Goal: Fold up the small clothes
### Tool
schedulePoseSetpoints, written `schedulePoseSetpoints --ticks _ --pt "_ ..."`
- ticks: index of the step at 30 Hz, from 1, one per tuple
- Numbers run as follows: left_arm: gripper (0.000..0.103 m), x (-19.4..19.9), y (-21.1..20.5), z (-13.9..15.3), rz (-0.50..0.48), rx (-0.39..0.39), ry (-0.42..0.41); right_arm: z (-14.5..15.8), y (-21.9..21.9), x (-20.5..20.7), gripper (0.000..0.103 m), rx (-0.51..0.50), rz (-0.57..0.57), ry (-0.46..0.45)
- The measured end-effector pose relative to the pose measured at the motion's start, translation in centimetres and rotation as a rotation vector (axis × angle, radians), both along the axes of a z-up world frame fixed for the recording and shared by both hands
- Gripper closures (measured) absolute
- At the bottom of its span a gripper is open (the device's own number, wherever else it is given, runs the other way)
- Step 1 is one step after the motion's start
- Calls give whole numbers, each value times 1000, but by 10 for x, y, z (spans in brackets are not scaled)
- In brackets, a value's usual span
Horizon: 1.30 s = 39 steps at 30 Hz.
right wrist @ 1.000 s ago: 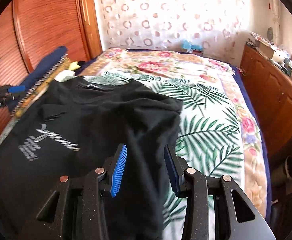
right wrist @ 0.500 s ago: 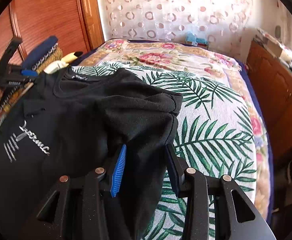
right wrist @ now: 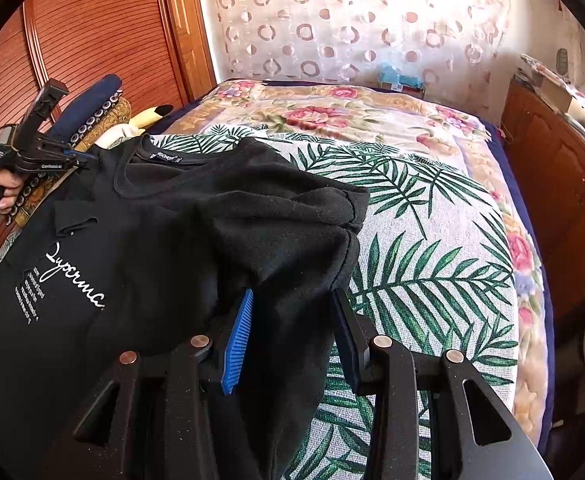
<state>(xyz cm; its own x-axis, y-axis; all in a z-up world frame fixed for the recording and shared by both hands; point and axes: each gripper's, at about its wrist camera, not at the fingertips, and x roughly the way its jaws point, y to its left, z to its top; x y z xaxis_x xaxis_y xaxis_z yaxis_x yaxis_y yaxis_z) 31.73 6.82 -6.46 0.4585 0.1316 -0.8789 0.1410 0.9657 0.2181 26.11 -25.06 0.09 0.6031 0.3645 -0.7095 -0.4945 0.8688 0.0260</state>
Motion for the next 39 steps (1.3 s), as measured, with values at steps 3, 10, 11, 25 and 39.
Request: schedulePoseSetpoints --ticks 3,10,11,25,39 --pt "100 -8 8 26 13 0 -84 2 3 1 62 -14 -4 -1" --pt "100 -29 44 83 63 -56 -248 15 0 7 62 -16 -34 -33" --pt "100 -34 45 86 62 -60 -259 17 -1 8 62 -7 -40 -35" --pt "100 -69 45 86 11 -118 -328 18 7 51 62 61 -56 46" --pt "100 -98 43 92 -2 -159 -373 43 20 55 95 83 -42 -17"
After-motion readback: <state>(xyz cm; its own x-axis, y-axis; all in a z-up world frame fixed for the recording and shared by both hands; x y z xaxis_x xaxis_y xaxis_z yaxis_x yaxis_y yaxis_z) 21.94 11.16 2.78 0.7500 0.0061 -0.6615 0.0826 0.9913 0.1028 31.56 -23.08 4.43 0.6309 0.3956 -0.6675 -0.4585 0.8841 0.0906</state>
